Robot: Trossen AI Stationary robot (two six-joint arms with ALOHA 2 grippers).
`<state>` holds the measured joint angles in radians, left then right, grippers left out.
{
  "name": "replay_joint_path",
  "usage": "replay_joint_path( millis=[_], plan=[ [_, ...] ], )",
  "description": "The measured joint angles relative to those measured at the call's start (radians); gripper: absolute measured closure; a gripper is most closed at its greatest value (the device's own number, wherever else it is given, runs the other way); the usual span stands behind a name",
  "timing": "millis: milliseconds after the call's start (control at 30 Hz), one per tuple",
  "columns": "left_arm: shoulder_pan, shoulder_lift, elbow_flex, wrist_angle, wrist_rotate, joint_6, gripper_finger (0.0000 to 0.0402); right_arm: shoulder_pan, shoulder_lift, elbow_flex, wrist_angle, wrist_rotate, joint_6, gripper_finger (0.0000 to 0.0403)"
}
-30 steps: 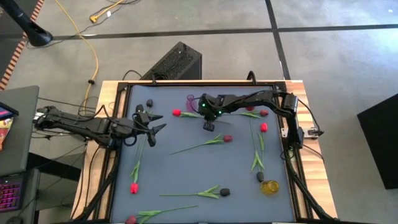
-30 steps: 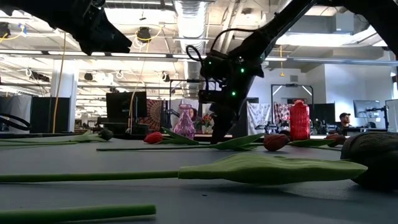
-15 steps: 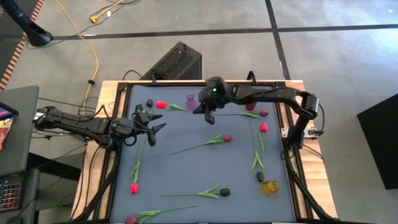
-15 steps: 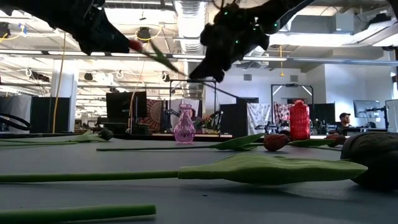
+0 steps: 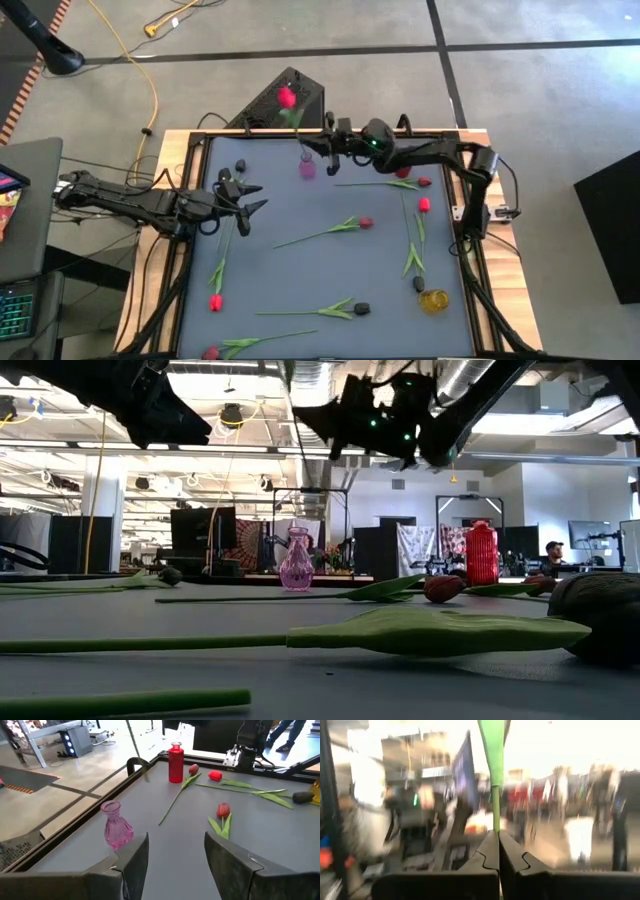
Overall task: Sort flowers into vase by color
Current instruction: Put the middle pink flower into the purple vase
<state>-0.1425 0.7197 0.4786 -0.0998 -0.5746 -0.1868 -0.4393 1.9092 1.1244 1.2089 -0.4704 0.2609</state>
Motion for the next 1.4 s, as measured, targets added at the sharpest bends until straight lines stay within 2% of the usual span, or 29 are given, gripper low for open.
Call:
replay_joint_path(
  millis=[167, 500, 1300, 1400],
  plan=[
    [0.0, 0.0, 0.0, 0.0, 0.002, -0.009, 0.0218, -0.009, 0.104, 0.008, 0.188, 0.095, 0.002, 0.0386],
    [0.0, 0.0, 0.0, 0.0, -0.003, -0.01, 0.0218, -0.032, 0.234, 0.11, 0.217, 0.157, -0.03, 0.0386],
    [0.0, 0.0, -0.001, -0.016, -0.008, -0.001, 0.0218, -0.04, 0.237, 0.114, 0.078, 0.167, -0.076, 0.0385],
    [0.0, 0.0, -0.001, -0.017, -0.008, -0.001, 0.0218, -0.04, 0.237, 0.114, 0.074, 0.167, -0.045, 0.036]
  ],
)
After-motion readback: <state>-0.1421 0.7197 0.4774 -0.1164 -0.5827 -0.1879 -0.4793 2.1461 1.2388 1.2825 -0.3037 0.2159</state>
